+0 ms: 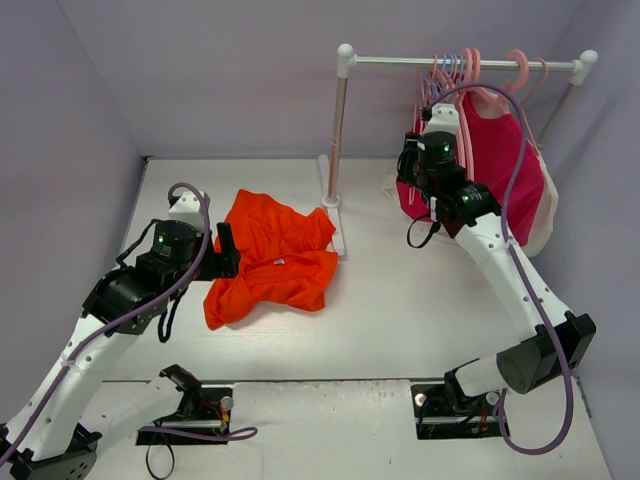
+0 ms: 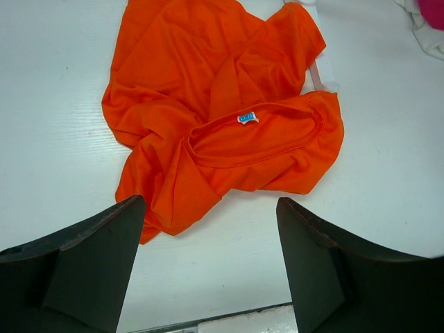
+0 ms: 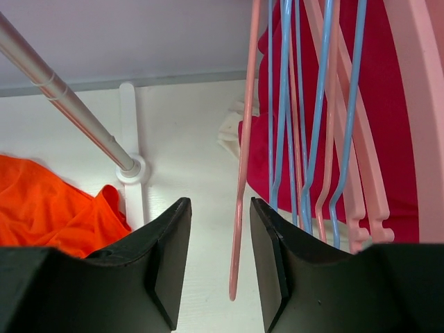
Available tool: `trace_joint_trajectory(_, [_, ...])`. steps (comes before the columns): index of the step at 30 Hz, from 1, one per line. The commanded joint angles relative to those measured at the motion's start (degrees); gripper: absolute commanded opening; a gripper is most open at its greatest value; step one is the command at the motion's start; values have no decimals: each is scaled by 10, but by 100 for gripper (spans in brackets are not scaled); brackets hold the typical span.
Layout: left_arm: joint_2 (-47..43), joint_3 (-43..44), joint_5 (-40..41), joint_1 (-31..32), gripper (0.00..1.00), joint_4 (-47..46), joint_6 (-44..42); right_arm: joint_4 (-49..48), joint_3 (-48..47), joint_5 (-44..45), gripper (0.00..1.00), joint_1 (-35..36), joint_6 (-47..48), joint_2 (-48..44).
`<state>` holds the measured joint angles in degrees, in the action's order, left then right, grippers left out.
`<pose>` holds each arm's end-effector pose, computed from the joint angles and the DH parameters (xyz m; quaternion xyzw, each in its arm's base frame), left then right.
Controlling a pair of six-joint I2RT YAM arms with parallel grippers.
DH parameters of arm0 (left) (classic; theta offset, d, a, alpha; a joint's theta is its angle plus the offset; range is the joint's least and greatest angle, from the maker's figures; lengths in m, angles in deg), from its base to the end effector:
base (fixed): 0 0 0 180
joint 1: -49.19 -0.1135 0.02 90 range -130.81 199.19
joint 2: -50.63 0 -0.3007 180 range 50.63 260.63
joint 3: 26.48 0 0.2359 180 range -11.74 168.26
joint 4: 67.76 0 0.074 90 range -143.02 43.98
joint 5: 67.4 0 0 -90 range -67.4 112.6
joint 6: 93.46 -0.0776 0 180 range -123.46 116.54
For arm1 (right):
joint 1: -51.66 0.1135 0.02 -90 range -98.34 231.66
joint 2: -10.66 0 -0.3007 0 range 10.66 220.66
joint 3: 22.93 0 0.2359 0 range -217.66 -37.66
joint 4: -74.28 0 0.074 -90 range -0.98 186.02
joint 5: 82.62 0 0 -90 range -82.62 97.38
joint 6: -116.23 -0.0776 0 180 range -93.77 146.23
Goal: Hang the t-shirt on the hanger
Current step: Pick up the hanger from the clothesline.
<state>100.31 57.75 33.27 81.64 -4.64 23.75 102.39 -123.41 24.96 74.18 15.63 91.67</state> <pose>0.1357 -0.0693 0.4047 -0.0083 0.8573 -0.1836 0.4809 0.3246 0.1092 0.4669 0.0213 0.7557 0.0725 0.6505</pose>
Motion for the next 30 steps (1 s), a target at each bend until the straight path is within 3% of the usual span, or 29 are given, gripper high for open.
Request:
trace_joint_trajectory(1, [-6,15,-11,-4,72,-5,-14,-33,5,27,36,-2,-19,-4])
trace_joint_trajectory(19, [-9,8,-12,-4,72,0,-11,-33,26,44,32,-17,-28,25])
trace_joint_trajectory(30, [-9,10,-14,-4,72,0,-13,-38,4,32,22,-24,-12,52])
